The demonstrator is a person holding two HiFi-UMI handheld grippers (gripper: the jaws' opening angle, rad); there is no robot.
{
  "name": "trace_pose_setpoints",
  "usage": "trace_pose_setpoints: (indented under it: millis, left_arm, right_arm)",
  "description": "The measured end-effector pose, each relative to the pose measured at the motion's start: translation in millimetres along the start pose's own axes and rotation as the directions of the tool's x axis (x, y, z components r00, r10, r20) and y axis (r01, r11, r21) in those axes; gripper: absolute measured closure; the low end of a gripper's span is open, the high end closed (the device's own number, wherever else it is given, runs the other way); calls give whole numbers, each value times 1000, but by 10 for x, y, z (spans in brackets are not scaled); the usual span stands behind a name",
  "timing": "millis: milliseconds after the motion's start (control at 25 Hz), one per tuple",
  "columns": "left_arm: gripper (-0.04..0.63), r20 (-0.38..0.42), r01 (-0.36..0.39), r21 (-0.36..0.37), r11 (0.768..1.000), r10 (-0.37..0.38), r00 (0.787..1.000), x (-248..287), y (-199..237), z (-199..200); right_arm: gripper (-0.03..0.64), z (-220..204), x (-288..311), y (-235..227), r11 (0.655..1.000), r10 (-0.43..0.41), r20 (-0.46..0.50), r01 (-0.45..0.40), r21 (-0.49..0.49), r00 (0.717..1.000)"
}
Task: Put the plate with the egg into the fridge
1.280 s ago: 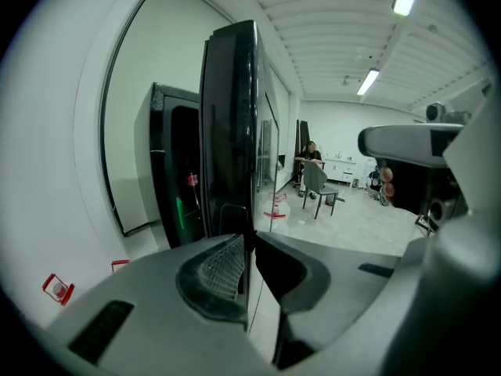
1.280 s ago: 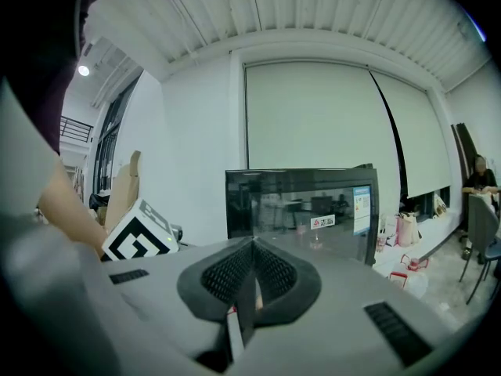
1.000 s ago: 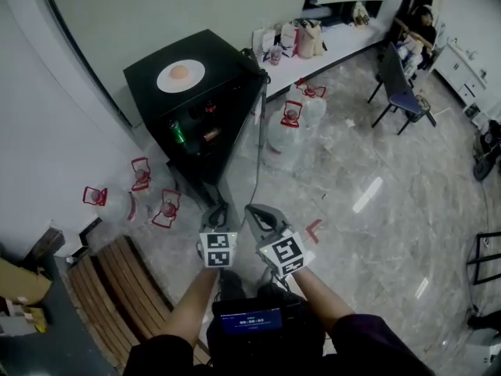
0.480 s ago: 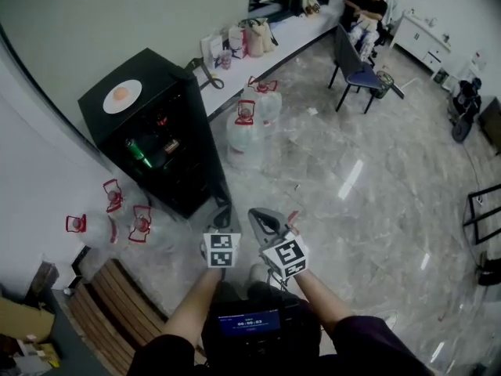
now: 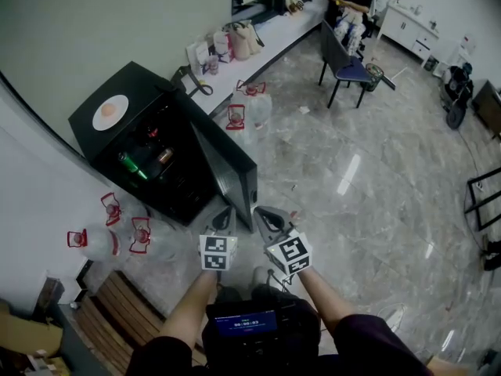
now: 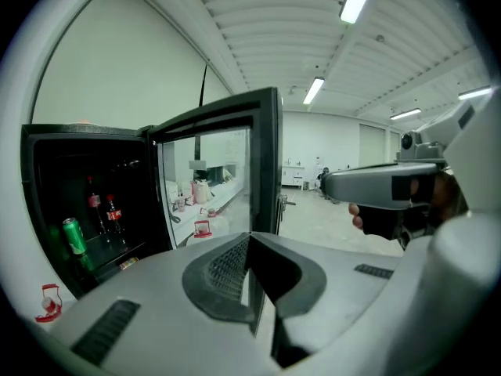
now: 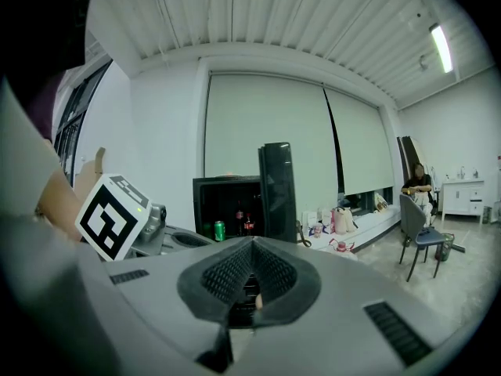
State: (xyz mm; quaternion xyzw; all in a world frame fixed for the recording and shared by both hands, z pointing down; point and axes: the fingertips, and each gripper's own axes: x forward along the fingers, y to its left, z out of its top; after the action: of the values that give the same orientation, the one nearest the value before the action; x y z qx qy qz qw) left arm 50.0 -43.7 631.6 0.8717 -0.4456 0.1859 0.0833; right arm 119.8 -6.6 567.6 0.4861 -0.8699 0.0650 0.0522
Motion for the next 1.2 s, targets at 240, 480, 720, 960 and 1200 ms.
trace_pose_setpoints:
  millis: [240,480,720,960,1200]
  left_arm:
    - [588,83,-50,-41,998,53,995,-179,328,308]
    - [587,172,-159,0,987,157,973,-436,804,812]
    - [586,208,-295,96,951,271,940,-694,1480,1215]
    - [586,258,-413,229,881,355,899,-925,2347,1505]
    - [584,252,-482,484,730,411,876,-933,3111,1722]
  right_arm:
    - [609,148,293,125,993,100,-2,-100,-58,995]
    - [609,531,804,266,962,250,-15,-250,-109,968]
    - [609,1000,1537,550,869,452,-130,-469,-158,882]
    - [607,1559,2415,888,733,600,-218,-638,-238,770]
    - [607,2001,3394,1233,604,643,-326,-721,-339,693]
